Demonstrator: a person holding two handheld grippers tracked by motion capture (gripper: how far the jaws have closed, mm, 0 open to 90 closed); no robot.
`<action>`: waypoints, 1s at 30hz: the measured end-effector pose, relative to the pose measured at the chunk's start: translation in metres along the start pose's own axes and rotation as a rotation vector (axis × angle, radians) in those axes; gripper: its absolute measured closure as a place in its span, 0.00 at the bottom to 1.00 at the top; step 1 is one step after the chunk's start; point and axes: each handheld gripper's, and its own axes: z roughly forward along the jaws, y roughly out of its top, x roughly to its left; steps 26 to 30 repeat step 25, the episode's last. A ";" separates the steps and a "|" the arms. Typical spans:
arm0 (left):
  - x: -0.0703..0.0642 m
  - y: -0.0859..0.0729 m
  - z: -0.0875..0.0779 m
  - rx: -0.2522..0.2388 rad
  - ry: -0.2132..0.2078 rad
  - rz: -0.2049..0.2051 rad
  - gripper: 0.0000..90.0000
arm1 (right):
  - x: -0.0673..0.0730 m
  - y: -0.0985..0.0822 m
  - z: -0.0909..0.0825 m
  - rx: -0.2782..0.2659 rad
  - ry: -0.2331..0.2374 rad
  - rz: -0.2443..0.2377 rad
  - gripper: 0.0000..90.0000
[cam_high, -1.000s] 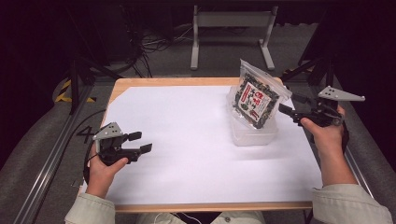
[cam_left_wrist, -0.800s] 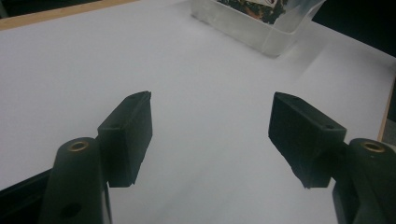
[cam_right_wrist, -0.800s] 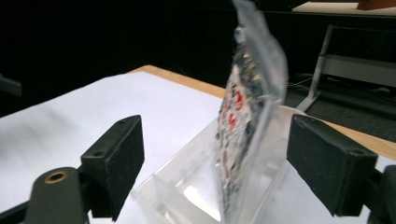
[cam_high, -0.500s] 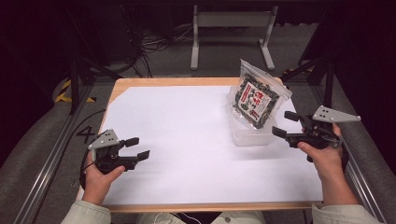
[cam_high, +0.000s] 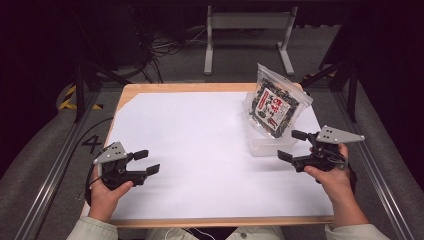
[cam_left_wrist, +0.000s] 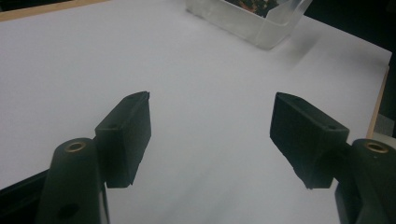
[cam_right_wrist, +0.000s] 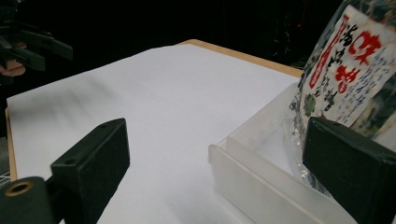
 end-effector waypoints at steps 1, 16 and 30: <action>0.000 0.000 0.000 -0.001 0.002 0.003 0.34 | 0.002 -0.005 0.004 0.004 0.007 0.005 0.08; 0.006 -0.010 0.006 -0.008 0.007 -0.016 0.30 | 0.009 -0.056 0.034 0.093 0.045 -0.002 0.12; 0.010 -0.016 0.011 -0.011 0.012 -0.033 0.29 | 0.004 -0.071 0.043 0.122 0.042 0.015 0.12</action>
